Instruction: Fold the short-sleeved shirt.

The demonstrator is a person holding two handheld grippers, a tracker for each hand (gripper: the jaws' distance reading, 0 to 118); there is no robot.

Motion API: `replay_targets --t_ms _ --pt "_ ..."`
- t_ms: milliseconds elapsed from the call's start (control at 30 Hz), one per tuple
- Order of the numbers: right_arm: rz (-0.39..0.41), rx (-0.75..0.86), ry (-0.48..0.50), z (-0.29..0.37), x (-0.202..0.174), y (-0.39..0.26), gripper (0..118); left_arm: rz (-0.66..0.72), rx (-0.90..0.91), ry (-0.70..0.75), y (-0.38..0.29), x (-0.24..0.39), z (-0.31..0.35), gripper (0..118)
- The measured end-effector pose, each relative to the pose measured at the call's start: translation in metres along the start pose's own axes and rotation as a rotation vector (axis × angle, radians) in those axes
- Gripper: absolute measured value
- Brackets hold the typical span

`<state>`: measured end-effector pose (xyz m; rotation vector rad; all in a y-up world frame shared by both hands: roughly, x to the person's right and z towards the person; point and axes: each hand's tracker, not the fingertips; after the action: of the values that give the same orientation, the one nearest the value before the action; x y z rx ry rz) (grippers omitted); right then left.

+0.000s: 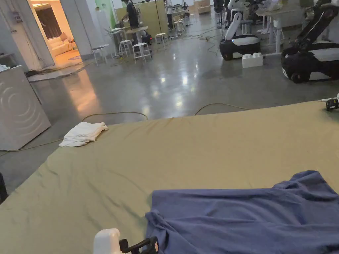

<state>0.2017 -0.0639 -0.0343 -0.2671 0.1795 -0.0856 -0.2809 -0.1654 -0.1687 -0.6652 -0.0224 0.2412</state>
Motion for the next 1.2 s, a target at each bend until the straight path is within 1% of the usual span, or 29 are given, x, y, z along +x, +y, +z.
replay_targets --t_ms 67,167,233,267,300,333,367,400,433,467,500,533,600,633,667,700,733,800,833,900,933,967,1000,1033,1067,1100,1133,1167,1200 --pt "-0.006 -0.029 -0.011 -0.005 0.008 -0.005 0 0.046 -0.098 0.018 0.001 -0.017 -0.053 82" --pt "-0.021 -0.085 -0.046 -0.01 0.018 -0.01 0 -0.043 -0.219 0.121 0.0 -0.025 -0.112 81" --pt "-0.033 -0.113 -0.079 -0.013 0.025 -0.014 0 -0.017 -0.27 0.135 -0.001 -0.028 -0.135 80" --pt "-0.04 -0.126 -0.093 -0.012 0.026 -0.015 0 0.01 -0.266 0.125 0.0 -0.03 -0.143 76" --pt "-0.044 -0.139 -0.103 -0.014 0.029 -0.017 0 0.025 -0.287 0.125 0.0 -0.03 -0.152 66" --pt "-0.049 -0.154 -0.117 -0.017 0.032 -0.02 0 0.049 -0.328 0.162 0.001 -0.029 -0.164 63" --pt "-0.053 -0.166 -0.123 -0.018 0.034 -0.022 0 0.054 -0.346 0.223 0.0 -0.027 -0.166 63" --pt "-0.056 -0.179 -0.13 -0.019 0.036 -0.024 0 0.046 -0.311 0.201 0.0 -0.023 -0.164 58" --pt "-0.061 -0.191 -0.135 -0.022 0.037 -0.026 0 0.025 -0.302 0.229 0.001 -0.018 -0.164 52" --pt "-0.069 -0.206 -0.136 -0.028 0.04 -0.029 0 -0.022 -0.322 0.251 0.001 -0.013 -0.164 42" --pt "-0.079 -0.217 -0.131 -0.034 0.043 -0.032 0 -0.053 -0.315 0.246 0.001 -0.011 -0.165 30" --pt "-0.092 -0.234 -0.123 -0.043 0.048 -0.034 0 -0.06 -0.319 0.236 0.001 -0.008 -0.166 22" --pt "-0.102 -0.263 -0.121 -0.07 0.058 -0.04 0 -0.103 -0.325 0.256 -0.001 0.001 -0.168 18" --pt "-0.105 -0.304 -0.14 -0.09 0.064 -0.045 6 -0.126 -0.328 0.262 -0.003 0.004 -0.168 16" --pt "-0.101 -0.352 -0.147 -0.108 0.072 -0.049 26 -0.144 -0.325 0.268 -0.005 0.007 -0.169 16" --pt "-0.111 -0.382 -0.152 -0.128 0.079 -0.056 66 -0.147 -0.326 0.271 -0.007 0.008 -0.17 16" --pt "-0.124 -0.423 -0.164 -0.15 0.086 -0.064 80 -0.15 -0.327 0.271 -0.008 0.009 -0.171 16" --pt "-0.206 -0.468 -0.158 -0.189 0.111 -0.087 78 -0.153 -0.335 0.267 -0.007 0.005 -0.173 16" --pt "-0.248 -0.528 -0.171 -0.212 0.118 -0.098 78 -0.148 -0.339 0.264 -0.005 0.004 -0.172 16" --pt "-0.278 -0.597 -0.193 -0.248 0.124 -0.12 78 -0.143 -0.346 0.257 -0.004 0.0 -0.175 16" --pt "-0.276 -0.645 -0.213 -0.264 0.13 -0.137 75 -0.144 -0.349 0.253 -0.004 0.0 -0.175 16" --pt "-0.228 -0.713 -0.209 -0.277 0.126 -0.149 66 -0.145 -0.351 0.251 -0.004 0.0 -0.175 16" --pt "-0.187 -0.725 -0.21 -0.282 0.12 -0.156 62 -0.146 -0.353 0.25 -0.003 0.0 -0.175 16" --pt "-0.103 -0.641 -0.238 -0.279 0.111 -0.154 60 -0.148 -0.355 0.246 -0.003 -0.001 -0.175 16" --pt "-0.077 -0.645 -0.244 -0.275 0.108 -0.152 45 -0.152 -0.358 0.243 -0.002 -0.001 -0.175 16" --pt "-0.095 -0.662 -0.231 -0.275 0.106 -0.148 9 -0.149 -0.363 0.239 -0.001 -0.001 -0.175 16" --pt "-0.112 -0.65 -0.199 -0.276 0.104 -0.145 9 -0.143 -0.373 0.236 0.002 -0.002 -0.175 16" --pt "-0.079 -0.67 -0.256 -0.277 0.099 -0.141 9 -0.132 -0.391 0.23 0.006 -0.005 -0.177 14" --pt "-0.076 -0.682 -0.241 -0.276 0.098 -0.139 9 -0.116 -0.399 0.223 0.012 -0.006 -0.173 11"
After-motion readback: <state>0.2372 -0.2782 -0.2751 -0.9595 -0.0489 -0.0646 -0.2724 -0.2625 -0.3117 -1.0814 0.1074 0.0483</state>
